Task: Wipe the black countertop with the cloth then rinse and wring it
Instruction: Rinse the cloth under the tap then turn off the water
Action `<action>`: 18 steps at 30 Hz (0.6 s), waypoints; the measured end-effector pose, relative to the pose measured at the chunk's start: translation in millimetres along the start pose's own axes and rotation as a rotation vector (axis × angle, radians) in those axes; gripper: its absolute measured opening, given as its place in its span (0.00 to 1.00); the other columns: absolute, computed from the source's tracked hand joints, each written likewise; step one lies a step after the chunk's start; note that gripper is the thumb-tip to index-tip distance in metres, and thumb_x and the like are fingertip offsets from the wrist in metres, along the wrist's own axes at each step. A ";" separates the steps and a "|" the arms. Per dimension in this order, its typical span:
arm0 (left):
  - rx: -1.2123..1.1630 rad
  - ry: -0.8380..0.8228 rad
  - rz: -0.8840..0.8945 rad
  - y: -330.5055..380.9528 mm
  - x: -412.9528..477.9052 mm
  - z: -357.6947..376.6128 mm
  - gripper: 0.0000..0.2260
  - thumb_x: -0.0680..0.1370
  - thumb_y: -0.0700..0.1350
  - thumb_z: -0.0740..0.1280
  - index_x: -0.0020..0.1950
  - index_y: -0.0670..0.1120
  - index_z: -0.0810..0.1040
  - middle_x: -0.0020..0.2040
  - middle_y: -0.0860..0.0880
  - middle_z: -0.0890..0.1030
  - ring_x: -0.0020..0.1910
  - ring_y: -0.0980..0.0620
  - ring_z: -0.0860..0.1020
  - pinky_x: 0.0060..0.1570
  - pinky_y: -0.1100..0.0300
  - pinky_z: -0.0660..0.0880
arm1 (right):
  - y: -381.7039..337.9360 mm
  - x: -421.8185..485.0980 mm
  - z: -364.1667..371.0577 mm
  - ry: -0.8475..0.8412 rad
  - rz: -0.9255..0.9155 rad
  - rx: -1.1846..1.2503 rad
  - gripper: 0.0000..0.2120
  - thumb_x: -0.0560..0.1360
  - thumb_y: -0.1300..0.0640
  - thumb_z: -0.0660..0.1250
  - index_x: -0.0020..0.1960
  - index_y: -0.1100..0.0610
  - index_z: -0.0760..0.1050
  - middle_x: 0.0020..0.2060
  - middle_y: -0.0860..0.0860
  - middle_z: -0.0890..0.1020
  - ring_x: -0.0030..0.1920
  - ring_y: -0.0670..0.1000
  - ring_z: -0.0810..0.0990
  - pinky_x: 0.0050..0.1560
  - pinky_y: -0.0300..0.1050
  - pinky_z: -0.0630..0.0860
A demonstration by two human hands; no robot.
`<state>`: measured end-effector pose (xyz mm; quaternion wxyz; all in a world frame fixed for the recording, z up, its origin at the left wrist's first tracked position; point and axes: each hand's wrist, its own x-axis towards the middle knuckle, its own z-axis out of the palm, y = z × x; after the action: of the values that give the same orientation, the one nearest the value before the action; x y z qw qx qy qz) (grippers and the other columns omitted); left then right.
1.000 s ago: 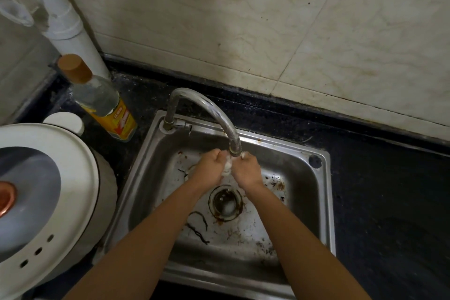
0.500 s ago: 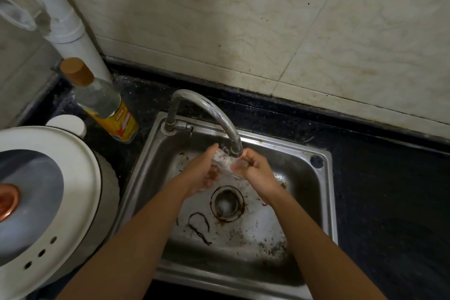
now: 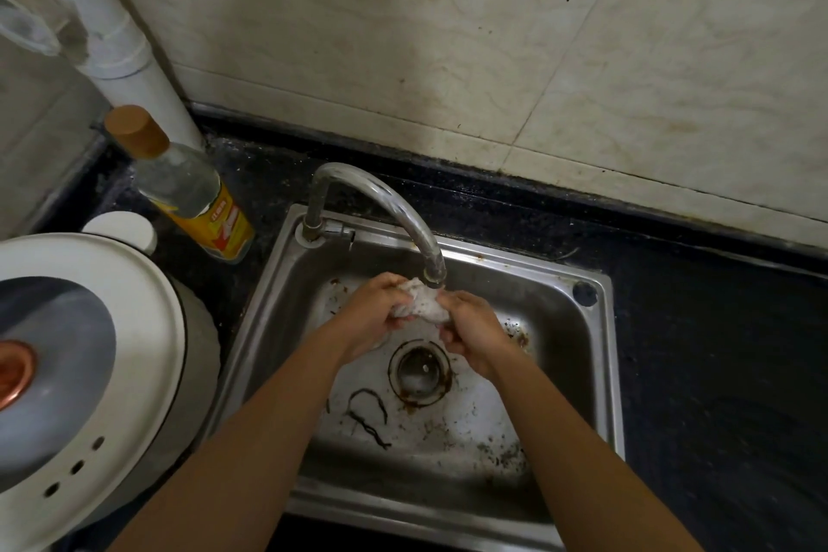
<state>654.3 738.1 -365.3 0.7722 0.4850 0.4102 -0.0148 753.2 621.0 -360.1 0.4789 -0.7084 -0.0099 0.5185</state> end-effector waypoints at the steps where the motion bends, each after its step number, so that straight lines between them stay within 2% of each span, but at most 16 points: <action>1: 0.004 0.005 0.009 -0.9 0.9 0.0 0.08 0.78 0.38 0.60 0.53 0.44 0.76 0.49 0.43 0.77 0.43 0.51 0.74 0.41 0.59 0.71 | -0.5 0.4 0.3 0.020 -0.049 -0.022 0.11 0.82 0.54 0.58 0.54 0.61 0.73 0.31 0.51 0.73 0.26 0.45 0.69 0.24 0.37 0.63; 3: -0.012 0.019 0.013 -0.8 0.3 4.0 0.09 0.80 0.45 0.59 0.57 0.46 0.75 0.46 0.45 0.77 0.39 0.53 0.73 0.37 0.61 0.69 | 0.0 -0.8 4.0 0.035 -0.149 -0.090 0.11 0.83 0.55 0.54 0.50 0.60 0.72 0.30 0.51 0.72 0.25 0.44 0.68 0.24 0.36 0.64; 5: 0.033 0.053 -0.007 -0.5 1.0 9.2 0.14 0.81 0.54 0.55 0.58 0.49 0.75 0.38 0.49 0.75 0.32 0.56 0.70 0.30 0.64 0.66 | 2.0 -3.3 11.1 0.071 -0.270 -0.213 0.12 0.83 0.55 0.53 0.47 0.58 0.71 0.31 0.52 0.73 0.27 0.44 0.70 0.26 0.37 0.68; 7: 0.121 0.097 -0.016 -2.7 4.8 13.4 0.18 0.81 0.58 0.52 0.57 0.49 0.75 0.32 0.51 0.73 0.28 0.56 0.68 0.25 0.64 0.63 | 7.9 -4.7 18.6 0.136 -0.402 -0.371 0.13 0.83 0.53 0.54 0.48 0.58 0.73 0.38 0.55 0.79 0.34 0.48 0.76 0.34 0.45 0.76; 9: 0.148 0.143 -0.033 -3.5 7.2 17.5 0.21 0.81 0.60 0.51 0.54 0.48 0.77 0.32 0.50 0.74 0.28 0.55 0.69 0.26 0.64 0.64 | 12.3 -7.6 24.6 0.182 -0.489 -0.443 0.14 0.82 0.50 0.56 0.49 0.59 0.74 0.40 0.54 0.82 0.39 0.49 0.80 0.40 0.47 0.77; 11: 0.141 0.163 -0.056 -4.5 7.5 22.2 0.22 0.82 0.59 0.51 0.54 0.45 0.77 0.36 0.47 0.77 0.33 0.54 0.72 0.26 0.65 0.67 | 13.3 -10.3 28.2 0.201 -0.539 -0.493 0.17 0.81 0.47 0.55 0.43 0.58 0.73 0.34 0.51 0.79 0.34 0.46 0.78 0.34 0.42 0.75; 13: 0.151 0.170 -0.072 -4.7 7.6 26.2 0.20 0.82 0.56 0.52 0.56 0.44 0.77 0.43 0.44 0.78 0.37 0.53 0.74 0.31 0.63 0.74 | 12.8 -10.4 29.5 0.224 -0.543 -0.595 0.21 0.80 0.44 0.52 0.38 0.57 0.72 0.31 0.52 0.77 0.31 0.48 0.76 0.31 0.42 0.71; 14: 0.159 0.174 -0.073 -5.0 7.9 27.4 0.19 0.82 0.54 0.53 0.56 0.44 0.77 0.43 0.44 0.78 0.38 0.53 0.73 0.35 0.60 0.75 | 11.9 -9.6 29.5 0.247 -0.515 -0.652 0.21 0.80 0.45 0.51 0.41 0.59 0.73 0.32 0.54 0.78 0.33 0.50 0.77 0.32 0.44 0.72; 16: 0.201 0.170 -0.047 -6.3 7.6 28.8 0.17 0.82 0.53 0.53 0.53 0.45 0.77 0.40 0.47 0.77 0.33 0.54 0.72 0.32 0.61 0.69 | 9.2 -5.7 26.7 0.296 -0.412 -0.726 0.17 0.82 0.49 0.52 0.45 0.59 0.72 0.36 0.54 0.79 0.37 0.52 0.78 0.33 0.43 0.72; 18: 0.244 0.164 0.002 -8.8 8.5 29.4 0.16 0.82 0.52 0.53 0.51 0.46 0.77 0.35 0.49 0.75 0.30 0.55 0.70 0.30 0.62 0.64 | 5.3 -2.7 22.2 0.311 -0.310 -0.749 0.13 0.82 0.55 0.53 0.44 0.57 0.72 0.37 0.53 0.77 0.38 0.52 0.76 0.32 0.42 0.68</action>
<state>674.3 714.2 -371.6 0.6712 0.5754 0.4667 -0.0240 732.9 631.6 -361.9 0.2570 -0.8929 -0.2314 0.2882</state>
